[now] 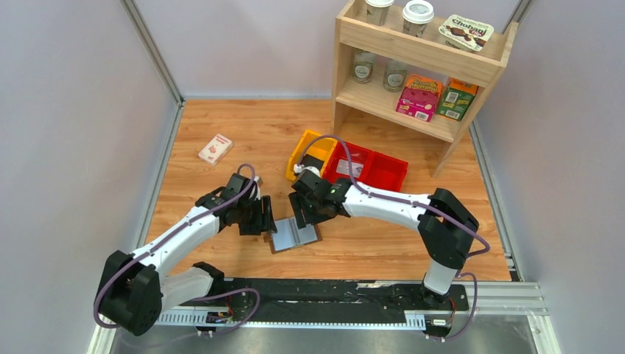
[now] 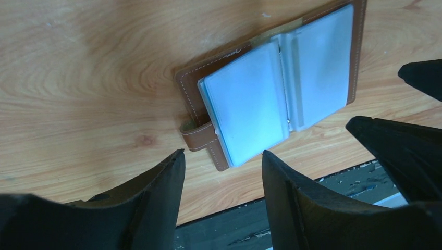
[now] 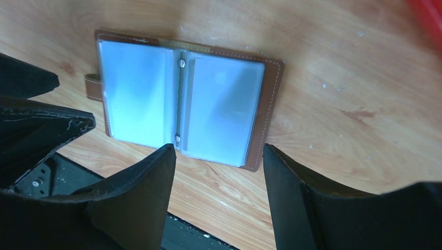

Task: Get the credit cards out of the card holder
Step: Remove the credit card from the card holder.

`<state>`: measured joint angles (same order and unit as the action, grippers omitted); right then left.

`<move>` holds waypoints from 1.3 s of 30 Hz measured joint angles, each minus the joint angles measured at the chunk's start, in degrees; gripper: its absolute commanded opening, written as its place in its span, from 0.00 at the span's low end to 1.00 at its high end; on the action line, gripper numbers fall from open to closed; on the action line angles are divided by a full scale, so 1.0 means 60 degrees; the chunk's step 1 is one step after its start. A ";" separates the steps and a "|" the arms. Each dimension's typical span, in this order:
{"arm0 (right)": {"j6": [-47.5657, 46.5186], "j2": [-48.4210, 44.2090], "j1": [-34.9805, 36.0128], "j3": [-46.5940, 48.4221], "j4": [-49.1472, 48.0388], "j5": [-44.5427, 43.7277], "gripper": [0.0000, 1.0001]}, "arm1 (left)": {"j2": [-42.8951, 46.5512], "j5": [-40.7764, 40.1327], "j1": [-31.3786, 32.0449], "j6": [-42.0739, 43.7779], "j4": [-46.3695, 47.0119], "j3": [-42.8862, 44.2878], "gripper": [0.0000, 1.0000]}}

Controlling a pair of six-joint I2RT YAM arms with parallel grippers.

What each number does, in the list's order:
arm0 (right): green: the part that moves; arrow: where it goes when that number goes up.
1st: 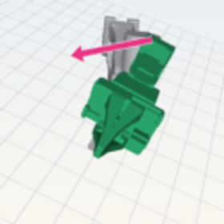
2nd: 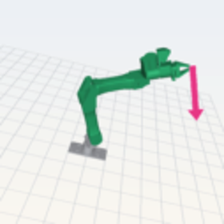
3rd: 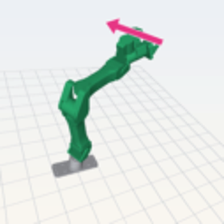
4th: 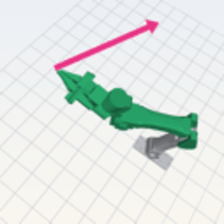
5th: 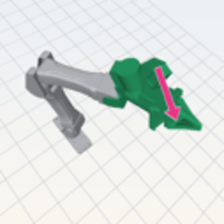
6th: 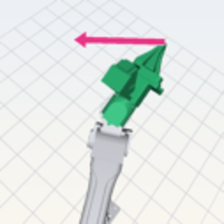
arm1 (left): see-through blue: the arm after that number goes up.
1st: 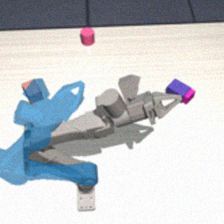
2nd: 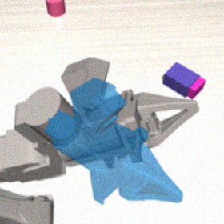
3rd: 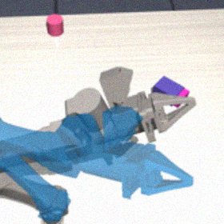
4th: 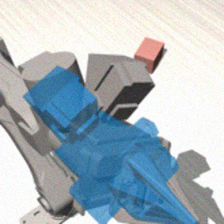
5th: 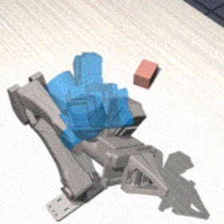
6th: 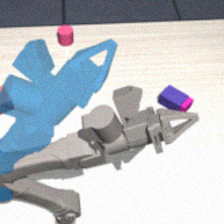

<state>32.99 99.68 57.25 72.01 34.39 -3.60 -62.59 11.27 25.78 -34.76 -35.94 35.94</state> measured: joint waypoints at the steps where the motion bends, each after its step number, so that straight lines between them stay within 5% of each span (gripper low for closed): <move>1: 0.0095 0.0080 0.0080 -0.0055 -0.0015 -0.0044 0.65 | -0.0069 0.0066 0.0000 -0.0015 0.0011 -0.0076 0.63; 21: 0.0823 0.0962 0.0350 -0.0645 -0.1027 0.0095 0.59 | -0.1279 0.1126 0.0073 -0.0408 0.1067 -0.0685 0.28; 39: 0.0721 0.0029 0.0361 -0.0710 -0.1694 0.1016 0.50 | -0.1836 0.1723 0.0073 -0.0769 0.1985 -0.0721 0.25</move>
<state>37.32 99.85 59.42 67.75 24.23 2.50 -73.60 21.61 26.22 -39.38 -24.03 31.62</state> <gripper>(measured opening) 0.514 0.251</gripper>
